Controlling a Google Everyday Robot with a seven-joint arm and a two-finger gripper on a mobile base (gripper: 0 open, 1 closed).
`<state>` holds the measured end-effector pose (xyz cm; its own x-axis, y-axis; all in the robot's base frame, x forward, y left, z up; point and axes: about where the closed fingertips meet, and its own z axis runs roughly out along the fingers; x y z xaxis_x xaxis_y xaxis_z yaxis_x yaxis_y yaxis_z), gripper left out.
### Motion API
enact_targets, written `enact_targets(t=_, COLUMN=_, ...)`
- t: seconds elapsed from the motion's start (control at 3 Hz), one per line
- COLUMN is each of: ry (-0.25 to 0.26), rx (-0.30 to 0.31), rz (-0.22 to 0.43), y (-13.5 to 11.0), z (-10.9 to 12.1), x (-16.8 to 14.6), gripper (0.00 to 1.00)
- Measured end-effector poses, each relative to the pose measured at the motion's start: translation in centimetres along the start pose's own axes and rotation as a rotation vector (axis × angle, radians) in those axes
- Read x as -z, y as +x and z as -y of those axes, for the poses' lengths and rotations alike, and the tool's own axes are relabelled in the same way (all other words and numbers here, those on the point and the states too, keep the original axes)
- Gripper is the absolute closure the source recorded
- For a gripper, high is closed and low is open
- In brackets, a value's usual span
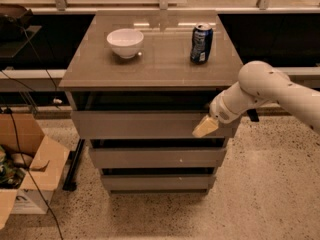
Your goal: Open top drawer
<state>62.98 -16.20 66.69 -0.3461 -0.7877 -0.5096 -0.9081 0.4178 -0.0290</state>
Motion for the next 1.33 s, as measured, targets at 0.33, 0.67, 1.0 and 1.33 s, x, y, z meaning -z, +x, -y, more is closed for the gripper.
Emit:
enact_targets(t=0.33, ry=-0.001, rx=0.006, rz=-0.002, y=-0.1, z=-0.16, x=0.44, gripper=0.63)
enact_targets(t=0.67, ry=-0.001, rx=0.006, rz=-0.002, y=-0.42, z=-0.06, x=0.91, gripper=0.87)
enact_targets(t=1.0, ry=-0.001, rx=0.006, rz=-0.002, y=-0.51, z=-0.06, x=1.05, gripper=0.83)
enact_targets(t=1.33, ry=-0.001, rx=0.006, rz=-0.002, y=-0.51, z=-0.06, x=1.05, gripper=0.6)
